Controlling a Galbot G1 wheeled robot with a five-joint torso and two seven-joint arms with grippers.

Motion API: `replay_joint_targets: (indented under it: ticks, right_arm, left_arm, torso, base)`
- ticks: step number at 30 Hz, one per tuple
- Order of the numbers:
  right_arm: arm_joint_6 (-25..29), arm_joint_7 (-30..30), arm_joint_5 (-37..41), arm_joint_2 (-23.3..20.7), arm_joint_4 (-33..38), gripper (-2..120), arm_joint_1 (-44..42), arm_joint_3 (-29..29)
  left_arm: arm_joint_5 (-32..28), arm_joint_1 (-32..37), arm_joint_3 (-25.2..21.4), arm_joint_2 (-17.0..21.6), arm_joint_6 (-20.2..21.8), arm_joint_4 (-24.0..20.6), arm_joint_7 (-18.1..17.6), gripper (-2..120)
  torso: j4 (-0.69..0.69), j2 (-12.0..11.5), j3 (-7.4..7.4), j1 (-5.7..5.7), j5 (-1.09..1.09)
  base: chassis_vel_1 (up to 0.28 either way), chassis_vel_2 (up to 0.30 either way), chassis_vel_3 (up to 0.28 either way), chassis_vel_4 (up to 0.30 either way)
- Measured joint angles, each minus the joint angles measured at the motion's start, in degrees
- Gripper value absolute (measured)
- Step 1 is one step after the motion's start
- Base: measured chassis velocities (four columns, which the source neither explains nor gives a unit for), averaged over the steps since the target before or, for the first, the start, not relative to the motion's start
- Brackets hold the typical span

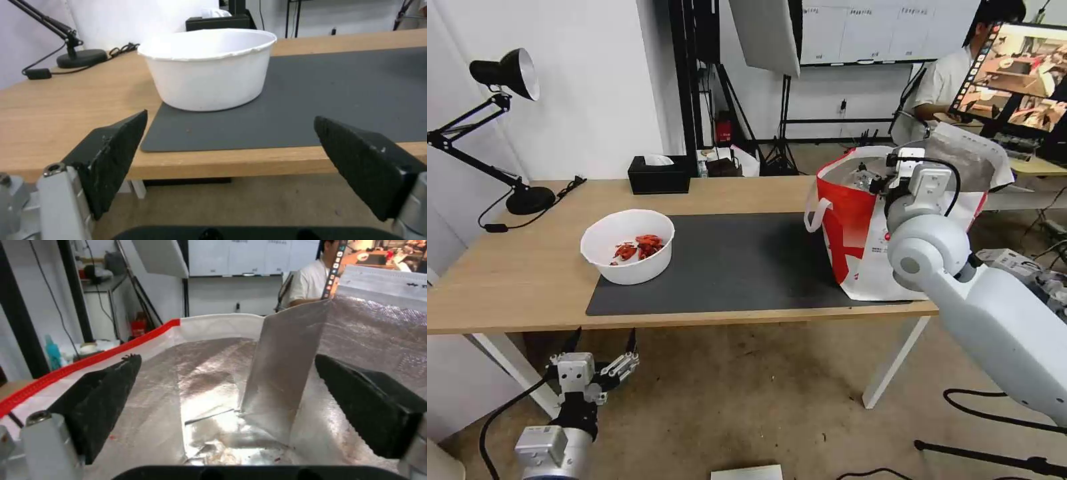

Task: Pick up the trash from the table and place it into the takeout bag.

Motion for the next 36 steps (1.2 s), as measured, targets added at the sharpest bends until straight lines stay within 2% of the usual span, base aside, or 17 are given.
replay_joint_targets:
  ticks: [13,21,25,29,34,36]
  right_arm:
    - [2.28,-1.58,-1.33,-0.53,1.32,100,-0.57,1.44]
    - [7.73,-7.57,-2.65,-2.99,5.59,100,-4.07,4.28]
    - [9.83,-9.88,-3.09,-4.73,8.95,100,-8.51,7.0]
    - [13.33,-16.32,-4.4,-7.12,13.89,100,-18.53,11.8]
    - [15.74,-19.5,-5.13,-7.62,16.09,100,-23.41,14.22]
    - [18.66,-22.61,-6.82,-7.54,18.38,100,-29.38,17.36]
  left_arm:
    - [-0.07,-0.12,0.18,-0.15,0.13,0.03,0.0,100]
    - [-0.08,-0.23,0.52,-0.28,0.13,-0.15,0.01,100]
    - [-0.12,-0.33,0.68,-0.32,0.14,-0.24,0.01,100]
    - [-0.12,-0.46,0.9,-0.66,0.09,-0.42,0.0,100]
    - [-0.07,-0.61,1.07,-0.92,0.0,-0.45,0.02,100]
    - [0.06,-0.6,1.19,-1.24,-0.13,-0.56,0.01,100]
  torso:
    - [0.0,0.0,0.0,0.0,0.0]
    - [0.01,0.0,0.0,0.0,0.0]
    - [0.01,0.0,0.0,0.0,0.01]
    - [-0.02,0.0,-0.01,0.0,0.02]
    - [-0.01,0.0,0.0,0.0,0.0]
    - [0.0,0.0,-0.01,0.0,-0.01]
  base:
    - [0.0,0.0,0.0,0.0]
    - [0.0,0.0,0.0,0.0]
    - [0.0,0.0,0.0,0.0]
    - [0.0,0.0,0.0,0.0]
    - [0.0,0.0,0.0,0.0]
    - [0.0,0.0,0.0,0.0]
